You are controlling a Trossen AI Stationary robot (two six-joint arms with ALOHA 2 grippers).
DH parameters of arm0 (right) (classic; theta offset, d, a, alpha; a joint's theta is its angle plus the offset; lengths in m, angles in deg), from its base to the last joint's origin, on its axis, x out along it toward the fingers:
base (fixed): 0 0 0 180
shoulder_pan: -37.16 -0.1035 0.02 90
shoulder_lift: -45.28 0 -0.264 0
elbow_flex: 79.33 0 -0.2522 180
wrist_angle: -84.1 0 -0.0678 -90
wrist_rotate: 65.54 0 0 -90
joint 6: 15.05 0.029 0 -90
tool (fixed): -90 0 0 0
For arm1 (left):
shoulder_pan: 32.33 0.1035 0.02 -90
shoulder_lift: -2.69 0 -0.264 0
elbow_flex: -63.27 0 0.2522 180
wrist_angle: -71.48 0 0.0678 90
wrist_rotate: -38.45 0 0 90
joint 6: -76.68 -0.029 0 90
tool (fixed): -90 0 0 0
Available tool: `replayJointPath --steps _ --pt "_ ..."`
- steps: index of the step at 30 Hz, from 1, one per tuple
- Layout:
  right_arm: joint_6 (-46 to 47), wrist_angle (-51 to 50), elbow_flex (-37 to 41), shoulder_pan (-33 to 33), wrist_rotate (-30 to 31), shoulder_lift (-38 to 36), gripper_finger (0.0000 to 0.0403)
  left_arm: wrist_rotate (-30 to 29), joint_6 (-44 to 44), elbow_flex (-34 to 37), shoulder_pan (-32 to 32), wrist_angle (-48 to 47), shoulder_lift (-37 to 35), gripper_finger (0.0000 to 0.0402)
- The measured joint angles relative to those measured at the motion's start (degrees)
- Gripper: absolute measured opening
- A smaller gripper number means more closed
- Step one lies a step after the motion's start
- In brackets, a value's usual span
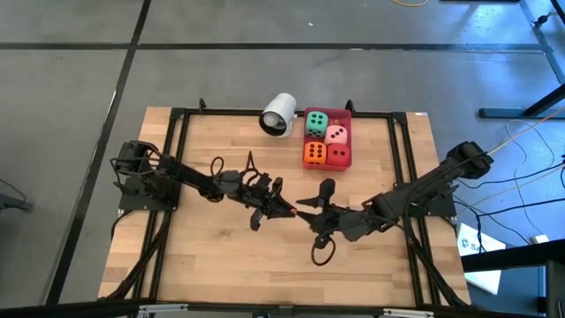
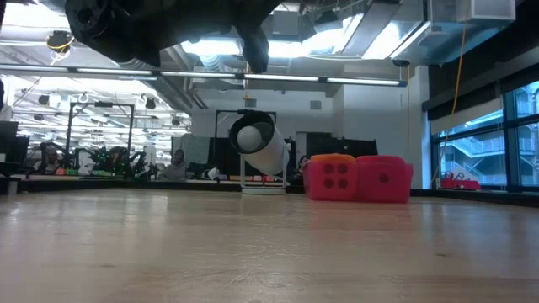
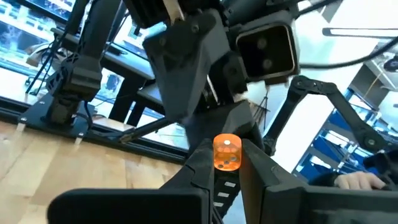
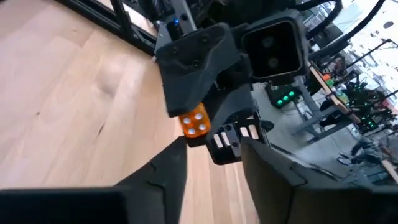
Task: Pick & Place Dice
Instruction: Put the small orange dice into the red bin
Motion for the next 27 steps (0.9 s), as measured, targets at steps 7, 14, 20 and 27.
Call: replayJointPath --steps 7,14,20,27 --pt "4.78 -6.22 -0.15 0.00 3.54 -4.69 0.0231 3.31 -1.73 0.26 2.07 -2.25 -0.03 0.0028" --pt "6.48 -9.31 -0.11 -0.81 4.99 -10.82 0.0271 6.78 -2.95 0.26 5.50 -1.84 -0.15 0.0027" --pt "11.68 -17.60 -0.13 -0.76 4.81 -19.00 0.0265 12.67 -5.32 0.26 10.59 -1.80 -2.67 0.0027" --pt "19.76 -25.61 3.48 -0.35 4.16 -27.31 0.0253 15.81 -13.77 0.19 16.78 -11.64 -11.21 0.0027"
